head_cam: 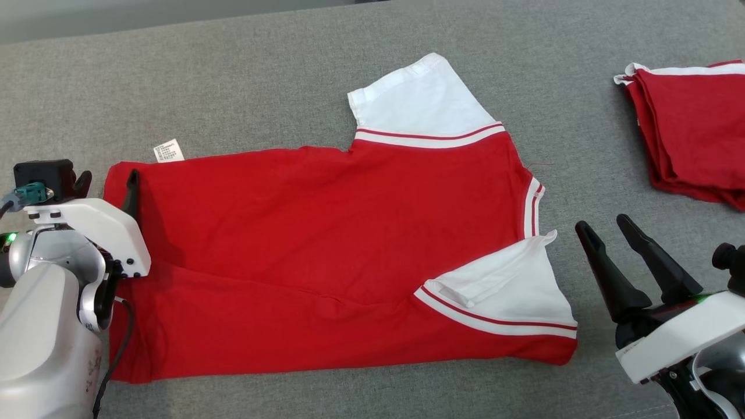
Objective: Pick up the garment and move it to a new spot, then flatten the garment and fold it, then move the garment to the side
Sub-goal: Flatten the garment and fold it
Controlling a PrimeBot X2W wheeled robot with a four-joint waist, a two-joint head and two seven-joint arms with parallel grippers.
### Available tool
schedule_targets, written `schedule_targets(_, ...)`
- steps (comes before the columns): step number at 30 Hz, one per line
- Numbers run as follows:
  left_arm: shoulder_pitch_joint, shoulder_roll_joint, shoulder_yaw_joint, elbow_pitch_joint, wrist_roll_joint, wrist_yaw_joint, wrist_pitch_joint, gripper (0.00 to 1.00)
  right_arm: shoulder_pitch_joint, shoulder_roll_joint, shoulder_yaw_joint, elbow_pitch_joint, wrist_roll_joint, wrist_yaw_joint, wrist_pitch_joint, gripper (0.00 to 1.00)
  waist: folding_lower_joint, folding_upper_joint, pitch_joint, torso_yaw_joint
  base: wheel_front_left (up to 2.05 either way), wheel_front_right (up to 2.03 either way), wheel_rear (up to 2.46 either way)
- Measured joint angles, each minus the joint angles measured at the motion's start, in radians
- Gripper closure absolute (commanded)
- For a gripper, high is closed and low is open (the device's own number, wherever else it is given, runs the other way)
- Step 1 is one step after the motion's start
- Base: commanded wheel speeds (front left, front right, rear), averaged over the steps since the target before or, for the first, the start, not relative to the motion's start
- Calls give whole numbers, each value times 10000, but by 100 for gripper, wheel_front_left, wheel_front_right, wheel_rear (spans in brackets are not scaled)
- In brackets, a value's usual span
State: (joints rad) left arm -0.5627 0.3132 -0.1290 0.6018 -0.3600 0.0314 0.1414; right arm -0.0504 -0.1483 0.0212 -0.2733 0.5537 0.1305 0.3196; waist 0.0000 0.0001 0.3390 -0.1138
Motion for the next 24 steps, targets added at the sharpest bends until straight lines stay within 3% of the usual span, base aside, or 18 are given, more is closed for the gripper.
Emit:
schedule_targets(9,-584,104,-146,1001,151,59,-274,0,-361,-144,403,155,46,0,-4,0,0,0,247,15,0,0,0)
schedule_targets(17,-972,15,-529,1814,226,-261,-305,0,-618,-357,658,387,176,2,-46,0,0,0,277,-25,0,0,0)
schedule_targets(19,-1091,15,-583,1962,244,-305,-334,14,-689,-418,713,464,196,0,-61,0,0,0,277,-53,0,0,0)
schedule_targets(20,-1143,8,-617,2034,245,-305,-380,37,-712,-449,740,499,207,0,-92,0,0,0,274,-66,0,0,0)
schedule_targets(21,-1196,-8,-658,2115,255,-316,-391,52,-747,-477,777,531,221,0,-96,0,0,0,265,-77,0,0,0)
schedule_targets(22,-1223,-21,-700,2180,257,-341,-397,56,-795,-489,800,556,240,2,-109,0,0,0,257,-87,0,0,0)
schedule_targets(24,-1252,-50,-767,2324,270,-382,-412,74,-888,-541,853,577,251,2,-121,0,0,0,245,-102,0,0,0)
